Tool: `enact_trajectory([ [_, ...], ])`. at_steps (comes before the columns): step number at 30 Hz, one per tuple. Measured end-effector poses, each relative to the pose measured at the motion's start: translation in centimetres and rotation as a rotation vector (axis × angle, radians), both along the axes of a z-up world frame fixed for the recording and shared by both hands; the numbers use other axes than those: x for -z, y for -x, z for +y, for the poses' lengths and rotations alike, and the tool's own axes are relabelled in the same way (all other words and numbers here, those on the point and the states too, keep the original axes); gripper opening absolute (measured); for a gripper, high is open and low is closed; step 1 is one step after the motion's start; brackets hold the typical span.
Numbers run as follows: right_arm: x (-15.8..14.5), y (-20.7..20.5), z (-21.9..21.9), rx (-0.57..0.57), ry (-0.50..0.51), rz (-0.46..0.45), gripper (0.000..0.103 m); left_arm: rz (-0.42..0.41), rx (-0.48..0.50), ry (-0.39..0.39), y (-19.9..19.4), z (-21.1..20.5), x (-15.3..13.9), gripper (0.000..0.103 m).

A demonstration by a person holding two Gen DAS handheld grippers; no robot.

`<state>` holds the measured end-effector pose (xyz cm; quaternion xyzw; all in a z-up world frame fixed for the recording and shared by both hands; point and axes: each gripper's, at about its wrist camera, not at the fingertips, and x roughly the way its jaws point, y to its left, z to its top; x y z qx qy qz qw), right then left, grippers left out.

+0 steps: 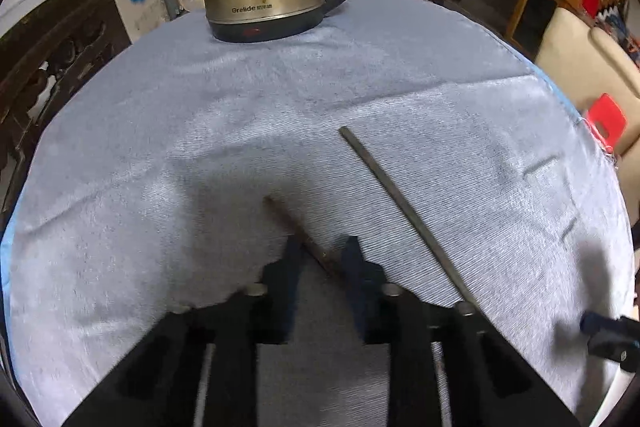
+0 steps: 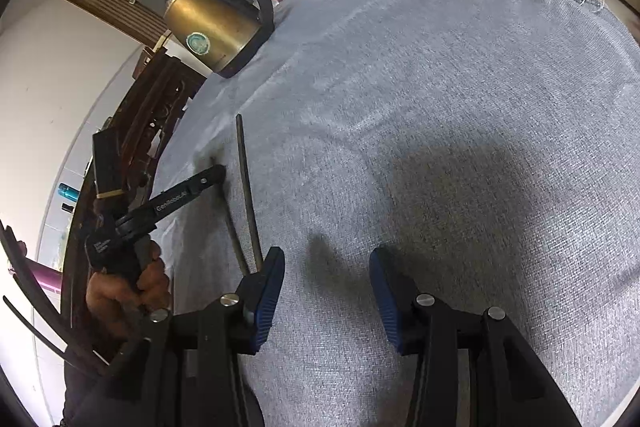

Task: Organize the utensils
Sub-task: 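Grasp a dark chopstick with the right tool while the left tool grasps another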

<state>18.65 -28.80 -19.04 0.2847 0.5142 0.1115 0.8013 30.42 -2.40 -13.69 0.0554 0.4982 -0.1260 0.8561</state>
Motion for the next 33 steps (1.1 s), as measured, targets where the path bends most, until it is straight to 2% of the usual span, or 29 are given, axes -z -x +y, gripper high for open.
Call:
enact_trajectory([
  [2,0.0,-0.1,0.1,-0.003,-0.005,0.003,0.048,0.010,0.036,0.000,0.0,0.8,-0.1,0.010],
  [5,-0.4,-0.7,1.0,-0.030,0.007,-0.002,0.048,0.027,0.110,-0.050,0.2,1.5,0.0,0.009],
  [7,-1.1,-1.8,2.2,-0.068,0.038,-0.025,0.048,0.048,0.118,-0.035,0.2,2.5,-0.1,0.009],
  [12,-2.7,-7.2,5.8,-0.200,0.133,-0.082,0.048,0.078,0.076,0.036,0.0,4.9,0.0,0.009],
  [15,-3.0,-11.3,8.5,-0.283,0.191,-0.083,0.048,0.097,0.040,0.070,-0.3,5.5,-0.1,0.015],
  [18,-2.6,-14.8,11.1,-0.353,0.208,-0.035,0.048,0.115,0.005,0.093,-0.8,5.8,-0.2,0.023],
  [22,-1.9,-17.8,14.0,-0.407,0.264,0.007,0.048,0.153,-0.035,0.107,-1.4,5.6,-0.1,0.023],
  [25,-0.8,-18.9,15.8,-0.456,0.347,0.050,0.048,0.180,-0.068,0.104,-2.1,5.4,0.1,0.023],
  [28,0.2,-19.5,17.3,-0.499,0.434,0.090,0.041,0.194,-0.087,0.087,-2.6,5.0,-0.1,0.023],
  [30,0.2,-19.5,18.1,-0.511,0.505,0.065,0.024,0.183,-0.081,0.068,-3.2,4.3,0.1,0.023],
  [32,0.3,-19.3,18.3,-0.508,0.556,0.053,0.011,0.161,-0.071,0.043,-3.3,3.9,0.1,0.020],
  [33,0.3,-19.3,18.1,-0.504,0.567,0.049,0.008,0.152,-0.067,0.030,-3.3,3.8,0.2,0.016],
])
